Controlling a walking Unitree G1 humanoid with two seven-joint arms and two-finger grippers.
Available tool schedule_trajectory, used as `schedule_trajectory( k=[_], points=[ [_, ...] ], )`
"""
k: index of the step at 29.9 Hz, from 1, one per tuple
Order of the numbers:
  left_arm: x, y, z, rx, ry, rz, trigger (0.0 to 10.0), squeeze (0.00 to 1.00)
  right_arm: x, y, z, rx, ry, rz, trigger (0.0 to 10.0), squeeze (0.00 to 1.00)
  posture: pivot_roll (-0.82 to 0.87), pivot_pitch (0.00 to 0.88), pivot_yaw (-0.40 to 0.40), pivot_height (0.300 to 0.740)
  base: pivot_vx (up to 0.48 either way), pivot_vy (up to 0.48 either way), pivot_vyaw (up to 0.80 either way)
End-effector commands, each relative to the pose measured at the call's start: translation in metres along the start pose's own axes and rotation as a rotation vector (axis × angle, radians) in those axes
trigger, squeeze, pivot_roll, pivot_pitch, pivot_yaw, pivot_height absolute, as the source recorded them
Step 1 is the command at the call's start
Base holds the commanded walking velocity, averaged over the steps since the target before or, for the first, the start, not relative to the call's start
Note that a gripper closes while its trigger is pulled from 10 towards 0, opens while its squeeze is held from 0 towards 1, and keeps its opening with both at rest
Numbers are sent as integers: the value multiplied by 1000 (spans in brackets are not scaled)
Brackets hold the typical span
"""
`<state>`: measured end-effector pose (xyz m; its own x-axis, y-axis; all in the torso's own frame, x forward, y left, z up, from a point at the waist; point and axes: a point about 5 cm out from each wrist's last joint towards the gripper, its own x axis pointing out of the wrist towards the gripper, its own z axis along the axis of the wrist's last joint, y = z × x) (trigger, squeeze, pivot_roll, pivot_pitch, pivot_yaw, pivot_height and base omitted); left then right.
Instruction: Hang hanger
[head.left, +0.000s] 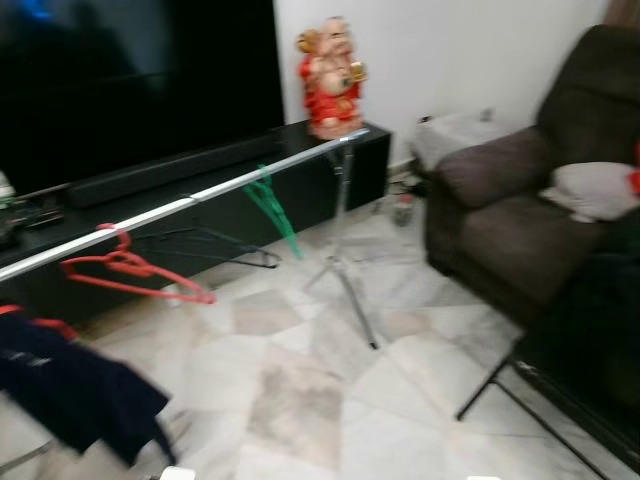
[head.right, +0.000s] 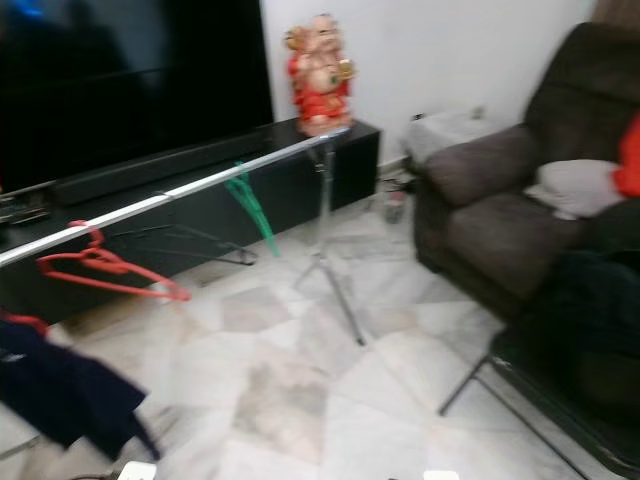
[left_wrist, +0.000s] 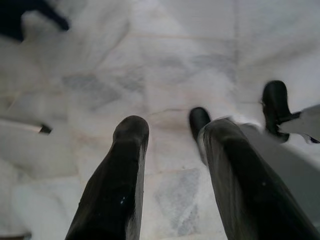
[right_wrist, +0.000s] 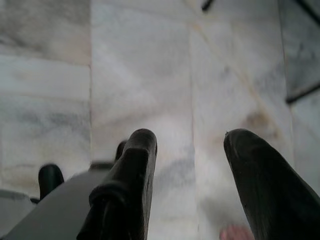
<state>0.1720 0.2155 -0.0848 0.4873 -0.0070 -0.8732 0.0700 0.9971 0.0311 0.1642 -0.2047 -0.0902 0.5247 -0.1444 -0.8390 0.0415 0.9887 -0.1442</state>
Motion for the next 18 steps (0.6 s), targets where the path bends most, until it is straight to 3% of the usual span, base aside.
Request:
schedule_trajectory(
  k=[1, 18],
  points=[
    [0, 3, 1, 15, -1, 12, 10000, 0, 0, 0, -1, 7, 5, 1, 10000, 0, -96, 0, 78, 740, 0, 0, -800],
    [0, 4, 1, -25, -23, 39, 10000, 0, 0, 0, -2, 10, 19, -17, 10000, 0, -91, 0, 78, 740, 0, 0, -797]
  ],
)
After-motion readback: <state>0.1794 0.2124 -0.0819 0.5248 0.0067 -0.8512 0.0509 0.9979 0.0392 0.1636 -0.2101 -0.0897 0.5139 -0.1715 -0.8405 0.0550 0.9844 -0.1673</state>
